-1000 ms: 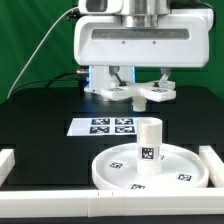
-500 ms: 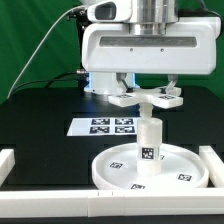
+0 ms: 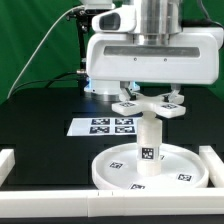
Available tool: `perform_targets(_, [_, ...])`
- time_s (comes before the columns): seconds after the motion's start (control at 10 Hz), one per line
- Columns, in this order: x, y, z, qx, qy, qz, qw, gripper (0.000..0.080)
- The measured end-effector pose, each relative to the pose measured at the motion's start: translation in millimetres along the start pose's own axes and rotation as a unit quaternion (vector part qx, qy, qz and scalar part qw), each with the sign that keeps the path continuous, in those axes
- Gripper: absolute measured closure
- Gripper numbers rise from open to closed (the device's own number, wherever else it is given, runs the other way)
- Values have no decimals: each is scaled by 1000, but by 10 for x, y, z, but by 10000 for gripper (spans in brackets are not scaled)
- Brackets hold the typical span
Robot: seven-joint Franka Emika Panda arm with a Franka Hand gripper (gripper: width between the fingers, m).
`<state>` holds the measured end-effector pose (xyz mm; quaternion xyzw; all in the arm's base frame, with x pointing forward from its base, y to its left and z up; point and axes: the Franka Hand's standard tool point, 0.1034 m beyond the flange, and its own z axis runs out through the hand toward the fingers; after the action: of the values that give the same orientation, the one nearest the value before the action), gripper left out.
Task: Assemble round table
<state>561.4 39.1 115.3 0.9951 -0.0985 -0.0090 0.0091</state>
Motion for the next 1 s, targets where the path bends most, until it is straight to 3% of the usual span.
perform_targets(0.4, [-39,35,149,-8,-9,4,1000,351])
perform_targets(1.0, [-1,18,158,-8,2,59,998,351])
